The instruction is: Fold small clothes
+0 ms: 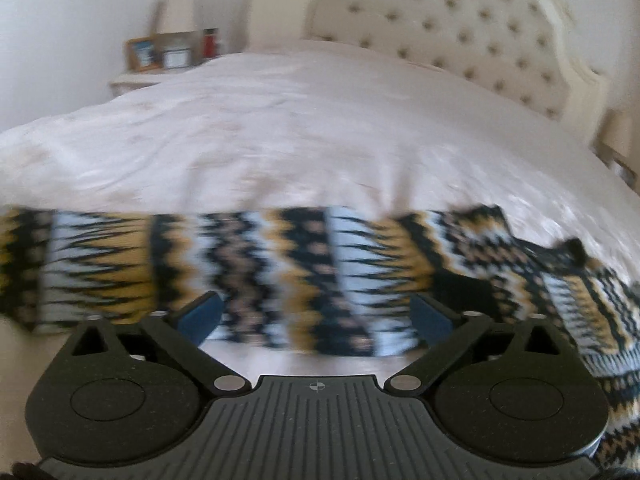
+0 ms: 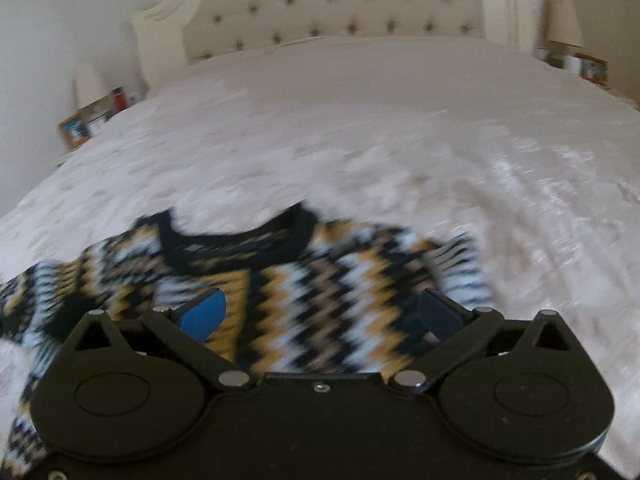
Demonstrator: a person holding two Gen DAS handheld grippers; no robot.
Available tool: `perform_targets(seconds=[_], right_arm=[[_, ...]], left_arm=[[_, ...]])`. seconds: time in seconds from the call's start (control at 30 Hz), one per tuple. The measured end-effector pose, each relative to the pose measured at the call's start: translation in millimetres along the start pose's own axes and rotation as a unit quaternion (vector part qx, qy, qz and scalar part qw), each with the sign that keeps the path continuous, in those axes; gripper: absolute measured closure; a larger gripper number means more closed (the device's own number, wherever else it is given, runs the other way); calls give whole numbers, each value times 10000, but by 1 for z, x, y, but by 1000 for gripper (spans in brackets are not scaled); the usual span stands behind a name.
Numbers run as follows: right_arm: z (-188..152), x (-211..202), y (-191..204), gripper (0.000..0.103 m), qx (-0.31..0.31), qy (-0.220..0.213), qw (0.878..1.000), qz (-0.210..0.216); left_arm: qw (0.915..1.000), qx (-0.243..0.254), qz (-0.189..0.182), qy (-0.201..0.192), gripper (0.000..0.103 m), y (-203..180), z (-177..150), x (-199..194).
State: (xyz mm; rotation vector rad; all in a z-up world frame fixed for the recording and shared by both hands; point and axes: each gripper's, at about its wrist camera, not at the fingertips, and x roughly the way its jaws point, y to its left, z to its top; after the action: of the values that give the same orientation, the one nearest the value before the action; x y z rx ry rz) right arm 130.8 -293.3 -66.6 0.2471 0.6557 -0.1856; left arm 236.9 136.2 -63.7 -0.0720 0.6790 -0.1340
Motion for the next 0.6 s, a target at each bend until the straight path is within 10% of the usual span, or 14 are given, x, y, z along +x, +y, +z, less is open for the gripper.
perform_targets(seconds=[0.6], right_arm=[[-93, 12, 68, 0, -664, -68, 9977, 118]], left_arm=[[9853, -371, 1651, -238, 0, 126, 14, -53]])
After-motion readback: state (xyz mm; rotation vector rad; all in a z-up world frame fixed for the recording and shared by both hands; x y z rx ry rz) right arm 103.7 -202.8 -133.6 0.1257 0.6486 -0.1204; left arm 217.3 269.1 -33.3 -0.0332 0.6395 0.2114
